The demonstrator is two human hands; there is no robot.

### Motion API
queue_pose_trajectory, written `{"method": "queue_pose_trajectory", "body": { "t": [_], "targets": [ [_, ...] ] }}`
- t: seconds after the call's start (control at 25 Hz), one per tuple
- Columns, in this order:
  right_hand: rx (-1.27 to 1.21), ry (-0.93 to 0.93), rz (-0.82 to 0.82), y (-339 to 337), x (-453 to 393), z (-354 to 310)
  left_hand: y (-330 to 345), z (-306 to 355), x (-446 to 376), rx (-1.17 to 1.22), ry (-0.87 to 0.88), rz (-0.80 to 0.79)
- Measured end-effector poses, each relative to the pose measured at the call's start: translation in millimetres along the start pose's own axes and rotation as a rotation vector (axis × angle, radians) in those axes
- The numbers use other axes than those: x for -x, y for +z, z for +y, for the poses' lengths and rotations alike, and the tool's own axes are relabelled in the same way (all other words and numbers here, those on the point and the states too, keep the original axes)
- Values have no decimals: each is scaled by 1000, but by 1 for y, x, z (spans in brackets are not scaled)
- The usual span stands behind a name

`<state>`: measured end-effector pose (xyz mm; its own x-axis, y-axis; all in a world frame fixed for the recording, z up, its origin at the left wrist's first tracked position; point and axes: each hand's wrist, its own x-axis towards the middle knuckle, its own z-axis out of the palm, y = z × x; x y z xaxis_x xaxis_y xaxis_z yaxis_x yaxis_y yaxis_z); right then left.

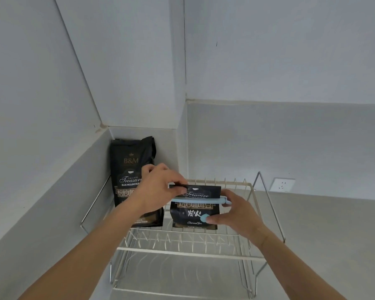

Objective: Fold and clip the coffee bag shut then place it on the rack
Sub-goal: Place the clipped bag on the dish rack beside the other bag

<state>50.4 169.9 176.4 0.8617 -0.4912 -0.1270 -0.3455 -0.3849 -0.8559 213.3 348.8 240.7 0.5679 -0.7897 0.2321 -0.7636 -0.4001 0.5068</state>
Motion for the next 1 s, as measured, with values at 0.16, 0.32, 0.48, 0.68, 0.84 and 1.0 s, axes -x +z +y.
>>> {"method": "queue_pose_trajectory", "body": {
  "t": [0.16,0.32,0.48,0.68,0.84,1.0],
  "targets": [
    [3,-12,32,-6,-13,-10,-3,-2,-12,-61,9,35],
    [-9,-8,60,-8,-28,-20,-5,-3,-28,-104,14,44],
    [-2,-9,68,-7,-31,-16,-3,-8,-36,-134,6,35],
    [33,12,48,-5,-32,-7,9,-7,-33,-110,34,34],
    [11,38,60,-5,-30,-4,12,-7,-30,-89,29,32],
    [-76,29,59,-6,-26,-4,11,-5,-25,-54,24,9]
  ]
}}
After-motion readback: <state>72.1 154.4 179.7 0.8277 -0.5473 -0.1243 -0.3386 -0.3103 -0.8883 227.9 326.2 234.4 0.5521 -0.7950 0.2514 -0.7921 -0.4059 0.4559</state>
